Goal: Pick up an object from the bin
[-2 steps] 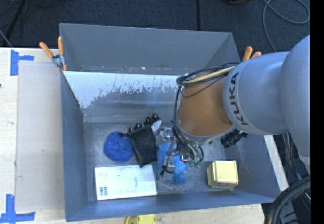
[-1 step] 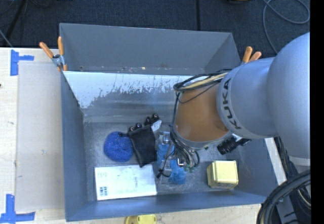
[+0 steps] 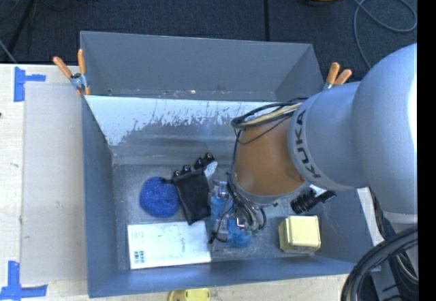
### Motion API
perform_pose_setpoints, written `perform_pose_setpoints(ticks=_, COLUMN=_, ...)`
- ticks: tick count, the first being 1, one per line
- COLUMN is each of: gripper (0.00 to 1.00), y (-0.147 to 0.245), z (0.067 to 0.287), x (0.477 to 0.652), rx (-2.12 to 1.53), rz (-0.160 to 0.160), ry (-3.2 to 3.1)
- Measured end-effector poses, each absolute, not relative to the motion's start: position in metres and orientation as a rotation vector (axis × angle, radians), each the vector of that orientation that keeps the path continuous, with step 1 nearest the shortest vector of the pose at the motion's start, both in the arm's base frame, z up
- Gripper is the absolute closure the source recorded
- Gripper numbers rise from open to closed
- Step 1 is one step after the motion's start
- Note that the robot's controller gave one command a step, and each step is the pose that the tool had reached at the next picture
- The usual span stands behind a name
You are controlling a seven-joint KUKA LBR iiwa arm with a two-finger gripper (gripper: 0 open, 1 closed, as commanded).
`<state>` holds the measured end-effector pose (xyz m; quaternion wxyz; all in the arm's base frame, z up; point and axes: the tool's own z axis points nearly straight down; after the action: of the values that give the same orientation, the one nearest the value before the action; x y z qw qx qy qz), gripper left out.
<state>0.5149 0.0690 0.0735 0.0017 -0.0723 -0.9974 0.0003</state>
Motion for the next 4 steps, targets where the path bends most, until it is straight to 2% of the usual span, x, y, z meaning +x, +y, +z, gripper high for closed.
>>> perform_pose_setpoints(ticks=1, gripper=1.0, y=0.048, z=0.07, x=0.509, rx=0.29, rz=-0.001, ry=-3.126)
perform_pose_setpoints(ticks=2, gripper=1.0, y=0.048, z=0.07, x=0.509, rx=0.289, rz=-0.001, ry=-3.126)
perform_pose_setpoints(ticks=3, gripper=1.0, y=0.05, z=0.1, x=0.518, rx=0.287, rz=-0.001, ry=-3.125)
perform_pose_setpoints(ticks=4, gripper=1.0, y=0.041, z=0.154, x=0.51, rx=0.286, rz=-0.002, ry=-3.121)
